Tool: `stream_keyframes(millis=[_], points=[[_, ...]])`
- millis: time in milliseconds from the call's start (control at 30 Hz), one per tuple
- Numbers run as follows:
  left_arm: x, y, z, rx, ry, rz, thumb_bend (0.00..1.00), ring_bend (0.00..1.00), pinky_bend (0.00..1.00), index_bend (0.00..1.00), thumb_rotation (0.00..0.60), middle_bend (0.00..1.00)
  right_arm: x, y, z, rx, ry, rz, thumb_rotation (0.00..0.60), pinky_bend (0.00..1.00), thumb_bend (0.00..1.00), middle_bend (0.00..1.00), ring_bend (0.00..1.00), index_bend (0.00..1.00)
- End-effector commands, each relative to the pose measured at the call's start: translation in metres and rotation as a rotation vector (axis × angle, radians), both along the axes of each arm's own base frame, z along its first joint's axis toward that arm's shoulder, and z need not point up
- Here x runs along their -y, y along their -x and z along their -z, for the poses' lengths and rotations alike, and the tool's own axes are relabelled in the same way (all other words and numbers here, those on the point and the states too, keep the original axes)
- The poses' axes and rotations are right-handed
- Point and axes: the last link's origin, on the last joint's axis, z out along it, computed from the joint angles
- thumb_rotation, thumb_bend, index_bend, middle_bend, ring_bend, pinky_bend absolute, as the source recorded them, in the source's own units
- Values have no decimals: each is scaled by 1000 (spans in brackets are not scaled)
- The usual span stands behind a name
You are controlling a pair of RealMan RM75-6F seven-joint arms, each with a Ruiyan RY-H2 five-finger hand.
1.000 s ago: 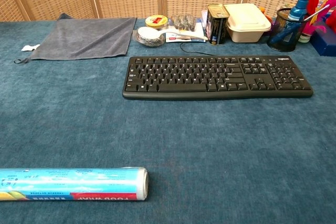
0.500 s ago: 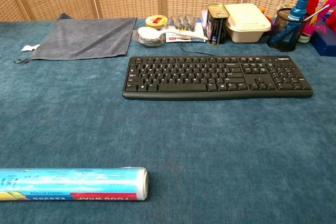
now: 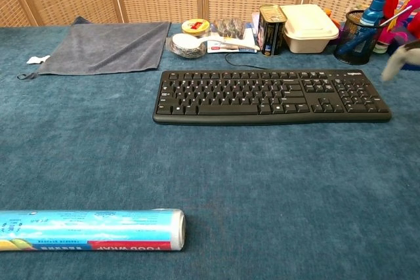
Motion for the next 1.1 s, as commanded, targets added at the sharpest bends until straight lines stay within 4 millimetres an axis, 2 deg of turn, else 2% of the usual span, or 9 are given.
stream_keyframes(millis=[33,267,1100], points=[[-2,-2,-1,-6,2,1,461,529,296,458,0,584,17,-2,11,-21,-43,14,0,817,580,937,1000,320],[-6,-5,1,-15,9,1,461,529,296,457,0,584,29,1,26,-66,-72,30,0,827,581,943,1000,320],[-7,-3,8,-12,17,-10,461,529,296,458,0,583,49,42,41,-225,-44,80,0,837,583,950,1000,320]])
